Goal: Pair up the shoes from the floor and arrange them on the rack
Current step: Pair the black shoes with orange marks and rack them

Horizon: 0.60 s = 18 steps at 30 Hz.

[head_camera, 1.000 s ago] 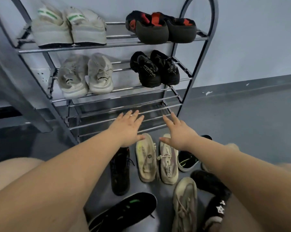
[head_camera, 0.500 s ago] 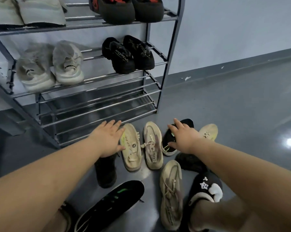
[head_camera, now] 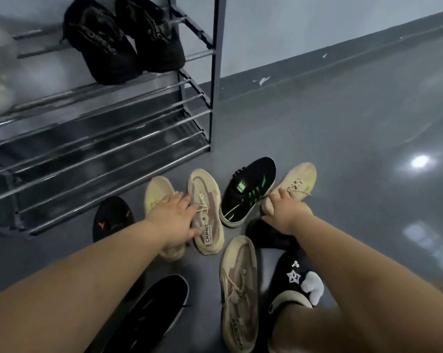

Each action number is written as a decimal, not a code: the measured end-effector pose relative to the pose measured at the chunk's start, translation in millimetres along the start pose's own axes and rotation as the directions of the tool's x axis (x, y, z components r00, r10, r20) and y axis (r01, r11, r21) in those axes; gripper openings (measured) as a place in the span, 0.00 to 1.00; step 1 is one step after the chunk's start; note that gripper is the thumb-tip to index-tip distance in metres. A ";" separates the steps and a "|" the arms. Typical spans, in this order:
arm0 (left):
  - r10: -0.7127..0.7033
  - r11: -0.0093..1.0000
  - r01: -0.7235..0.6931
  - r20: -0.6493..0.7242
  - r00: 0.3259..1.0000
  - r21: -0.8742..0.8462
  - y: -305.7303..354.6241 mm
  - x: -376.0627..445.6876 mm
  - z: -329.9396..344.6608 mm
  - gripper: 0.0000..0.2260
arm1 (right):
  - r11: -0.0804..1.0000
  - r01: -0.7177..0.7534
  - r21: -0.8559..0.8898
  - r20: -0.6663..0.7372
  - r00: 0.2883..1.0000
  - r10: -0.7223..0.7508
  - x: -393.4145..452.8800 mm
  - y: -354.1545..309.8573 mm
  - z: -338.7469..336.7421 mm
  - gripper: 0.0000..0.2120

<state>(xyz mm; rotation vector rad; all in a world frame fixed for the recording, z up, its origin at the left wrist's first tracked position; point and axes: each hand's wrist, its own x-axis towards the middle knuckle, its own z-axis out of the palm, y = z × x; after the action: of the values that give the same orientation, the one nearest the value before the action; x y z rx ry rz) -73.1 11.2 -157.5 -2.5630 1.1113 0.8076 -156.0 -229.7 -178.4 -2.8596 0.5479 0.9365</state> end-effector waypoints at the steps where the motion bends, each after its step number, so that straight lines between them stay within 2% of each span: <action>1: 0.005 1.000 -0.005 0.020 1.000 -0.016 4.5 10.1 4.5 0.32 | 1.000 -0.027 0.003 0.028 0.999 0.027 4.6 6.3 7.1 0.33; 6: 0.094 0.995 -0.089 0.107 0.990 -0.045 36.4 56.8 23.8 0.31 | 0.987 -0.145 0.066 0.158 0.978 0.133 18.6 32.7 36.1 0.32; 12: 0.226 0.964 -0.216 0.050 0.973 -0.155 83.8 104.2 25.3 0.28 | 0.968 -0.230 0.103 0.214 0.955 0.204 35.9 65.4 53.1 0.30; 18: 0.188 0.947 -0.154 0.097 0.977 -0.283 114.6 142.3 33.9 0.28 | 0.954 -0.254 0.162 0.251 0.945 0.209 52.2 83.3 71.6 0.30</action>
<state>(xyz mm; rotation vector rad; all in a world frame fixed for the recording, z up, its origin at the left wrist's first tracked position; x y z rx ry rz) -90.4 -138.7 -266.0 -2.6130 1.2765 1.2254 -186.8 -310.2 -264.3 -2.5077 0.9090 1.1619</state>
